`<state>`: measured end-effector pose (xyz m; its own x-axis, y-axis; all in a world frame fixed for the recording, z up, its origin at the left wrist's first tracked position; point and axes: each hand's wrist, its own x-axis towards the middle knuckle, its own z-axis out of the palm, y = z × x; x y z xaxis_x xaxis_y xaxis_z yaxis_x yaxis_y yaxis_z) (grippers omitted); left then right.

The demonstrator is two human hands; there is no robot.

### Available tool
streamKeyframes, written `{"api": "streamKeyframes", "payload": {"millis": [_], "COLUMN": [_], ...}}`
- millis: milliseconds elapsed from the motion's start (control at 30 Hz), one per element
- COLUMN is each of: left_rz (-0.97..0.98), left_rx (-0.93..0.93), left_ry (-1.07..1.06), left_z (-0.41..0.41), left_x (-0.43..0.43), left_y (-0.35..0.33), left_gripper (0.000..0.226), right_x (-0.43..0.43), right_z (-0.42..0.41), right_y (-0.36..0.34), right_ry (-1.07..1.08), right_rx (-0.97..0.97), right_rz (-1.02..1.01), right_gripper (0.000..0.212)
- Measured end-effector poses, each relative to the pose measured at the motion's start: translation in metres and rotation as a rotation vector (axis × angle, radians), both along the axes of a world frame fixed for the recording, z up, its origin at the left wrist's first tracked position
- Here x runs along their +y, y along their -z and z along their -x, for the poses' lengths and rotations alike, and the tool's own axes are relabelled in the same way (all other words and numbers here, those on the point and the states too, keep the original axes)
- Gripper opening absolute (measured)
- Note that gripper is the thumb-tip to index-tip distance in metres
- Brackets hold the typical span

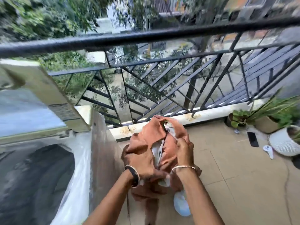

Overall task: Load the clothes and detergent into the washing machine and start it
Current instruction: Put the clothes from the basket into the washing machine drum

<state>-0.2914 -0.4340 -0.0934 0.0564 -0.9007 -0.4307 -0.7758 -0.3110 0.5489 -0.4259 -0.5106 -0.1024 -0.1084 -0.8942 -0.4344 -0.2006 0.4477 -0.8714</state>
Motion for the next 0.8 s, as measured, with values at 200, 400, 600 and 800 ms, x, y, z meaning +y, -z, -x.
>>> {"api": "streamKeyframes", "payload": {"millis": [200, 400, 600, 800], "left_rz": [0.299, 0.59, 0.881, 1.045], "left_rx": [0.149, 0.165, 0.207, 0.464], "left_ry": [-0.268, -0.469, -0.488, -0.564], "left_z": [0.036, 0.039, 0.021, -0.007], "left_x": [0.045, 0.084, 0.118, 0.154], "left_y": [-0.063, -0.133, -0.214, -0.293], "left_gripper": [0.105, 0.053, 0.042, 0.039], "right_x": [0.048, 0.092, 0.135, 0.144], "right_z": [-0.014, 0.007, 0.077, 0.105], "right_y": [-0.145, -0.221, -0.265, -0.219], "right_ry": [0.04, -0.256, -0.506, -0.743], "right_rx": [-0.266, -0.282, -0.382, 0.073], "right_rz": [0.165, 0.301, 0.492, 0.447], "right_gripper": [0.017, 0.036, 0.034, 0.132]}}
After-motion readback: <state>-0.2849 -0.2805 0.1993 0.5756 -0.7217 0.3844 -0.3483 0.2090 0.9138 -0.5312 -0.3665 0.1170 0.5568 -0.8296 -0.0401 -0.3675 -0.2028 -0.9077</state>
